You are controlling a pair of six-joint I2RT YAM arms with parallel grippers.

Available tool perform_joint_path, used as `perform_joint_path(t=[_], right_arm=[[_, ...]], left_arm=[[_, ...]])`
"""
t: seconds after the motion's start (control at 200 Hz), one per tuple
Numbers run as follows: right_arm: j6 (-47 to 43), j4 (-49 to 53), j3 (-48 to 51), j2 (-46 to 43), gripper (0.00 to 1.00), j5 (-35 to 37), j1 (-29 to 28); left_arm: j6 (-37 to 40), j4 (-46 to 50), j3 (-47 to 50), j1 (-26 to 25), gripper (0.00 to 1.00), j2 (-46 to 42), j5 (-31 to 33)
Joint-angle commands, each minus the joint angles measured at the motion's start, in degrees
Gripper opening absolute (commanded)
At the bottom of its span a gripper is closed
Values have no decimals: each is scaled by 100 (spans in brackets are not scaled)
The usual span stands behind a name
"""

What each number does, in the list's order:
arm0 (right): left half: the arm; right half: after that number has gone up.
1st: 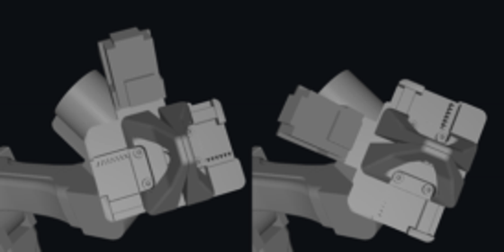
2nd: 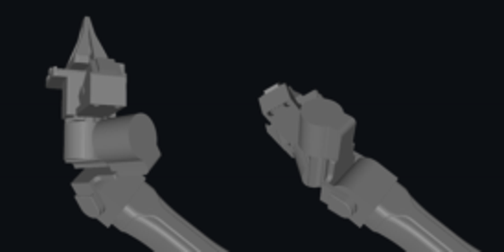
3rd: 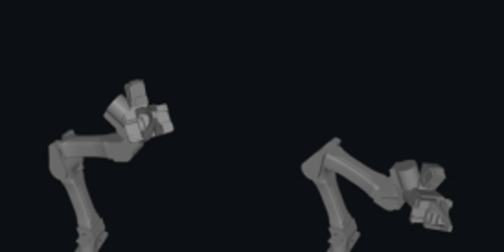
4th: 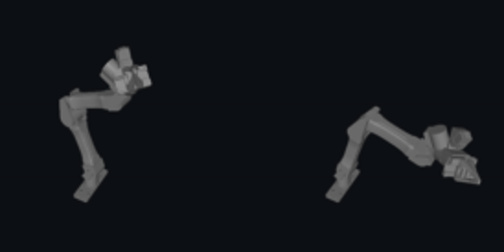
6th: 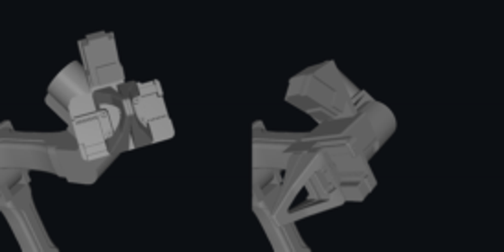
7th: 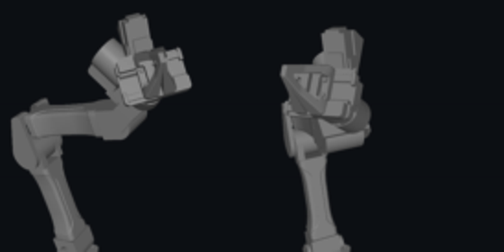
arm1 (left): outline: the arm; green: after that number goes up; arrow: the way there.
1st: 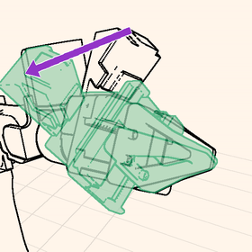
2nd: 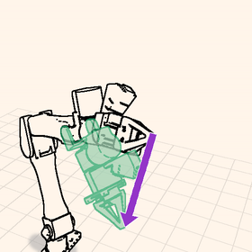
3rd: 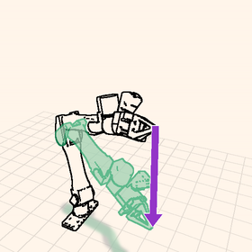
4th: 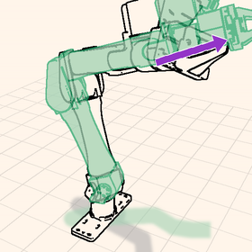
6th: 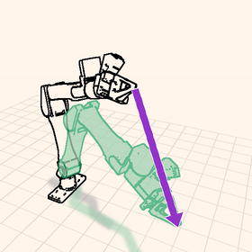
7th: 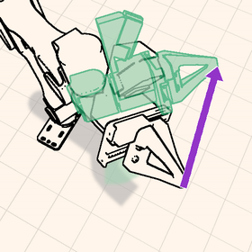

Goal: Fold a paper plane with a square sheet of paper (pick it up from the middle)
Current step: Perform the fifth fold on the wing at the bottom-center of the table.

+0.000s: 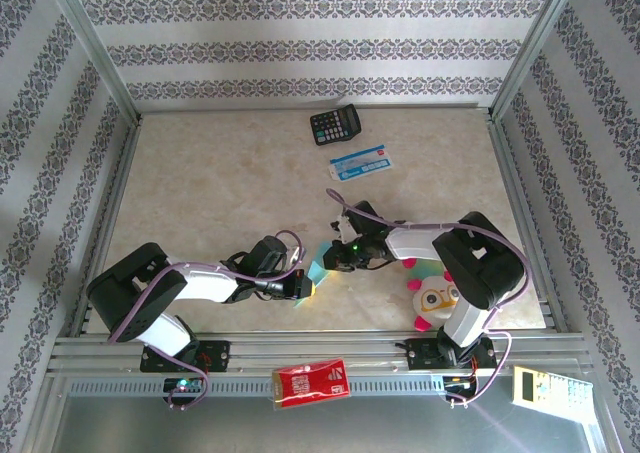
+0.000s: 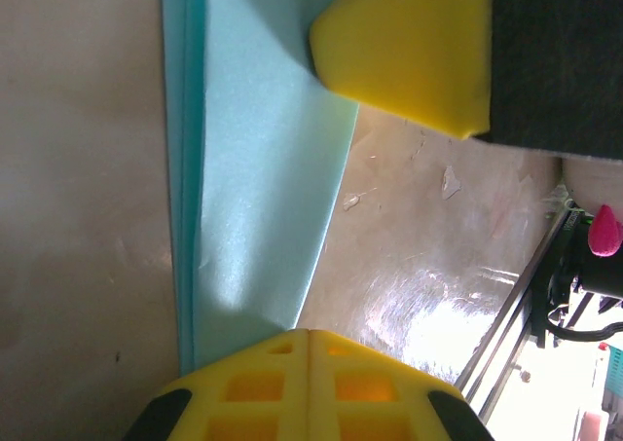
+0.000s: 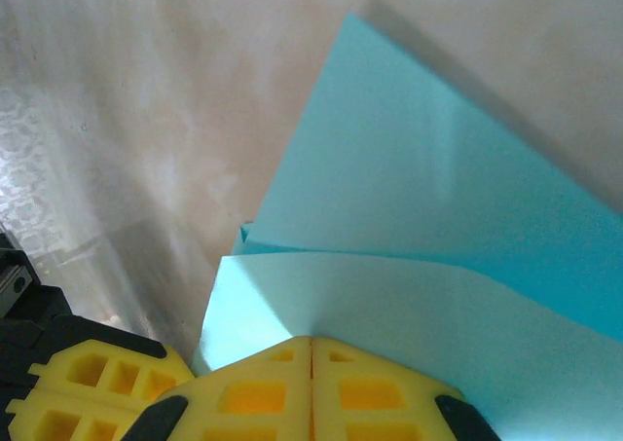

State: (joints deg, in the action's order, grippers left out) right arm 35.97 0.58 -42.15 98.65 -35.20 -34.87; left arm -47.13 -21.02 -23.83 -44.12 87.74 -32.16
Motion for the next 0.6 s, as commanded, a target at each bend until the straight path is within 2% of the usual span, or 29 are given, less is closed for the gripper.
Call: perform_joint_path(t=[0.0, 0.235, 0.6], right_arm=[[-270, 81, -56, 194, 7, 347, 314], [-376, 151, -198, 251, 7, 323, 736], [-540, 499, -418, 442, 6, 654, 1371]], left_arm=[[99, 1020, 345, 35, 0, 118, 333], [125, 1103, 340, 35, 0, 68, 361], [175, 1293, 274, 35, 0, -88, 364]])
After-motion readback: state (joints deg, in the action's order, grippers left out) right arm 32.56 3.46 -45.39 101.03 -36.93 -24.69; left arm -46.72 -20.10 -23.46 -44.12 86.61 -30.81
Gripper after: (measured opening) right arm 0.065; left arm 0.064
